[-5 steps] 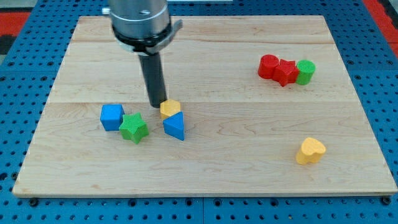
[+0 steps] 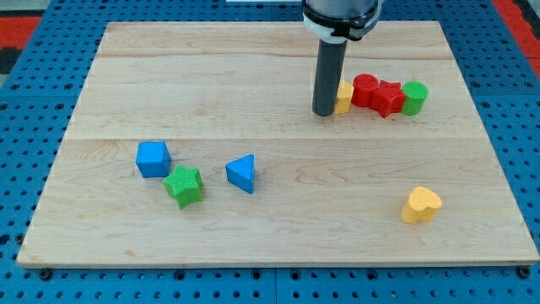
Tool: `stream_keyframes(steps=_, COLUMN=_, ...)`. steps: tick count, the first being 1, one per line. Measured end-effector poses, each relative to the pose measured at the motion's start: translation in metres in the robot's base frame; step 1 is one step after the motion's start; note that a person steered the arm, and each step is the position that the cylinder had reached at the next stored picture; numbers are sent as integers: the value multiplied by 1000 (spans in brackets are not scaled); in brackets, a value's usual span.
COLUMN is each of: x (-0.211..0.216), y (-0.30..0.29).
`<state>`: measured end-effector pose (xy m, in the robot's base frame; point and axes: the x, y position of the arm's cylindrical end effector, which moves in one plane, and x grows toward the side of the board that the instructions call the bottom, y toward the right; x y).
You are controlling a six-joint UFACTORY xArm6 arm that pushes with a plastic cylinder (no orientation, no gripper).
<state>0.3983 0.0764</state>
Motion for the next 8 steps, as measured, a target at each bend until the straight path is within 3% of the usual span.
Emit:
stream_keyframes(steps=1, x=39, y=-23)
stream_keyframes(steps=2, x=39, y=-68)
stream_keyframes(steps=8, x=39, y=-60)
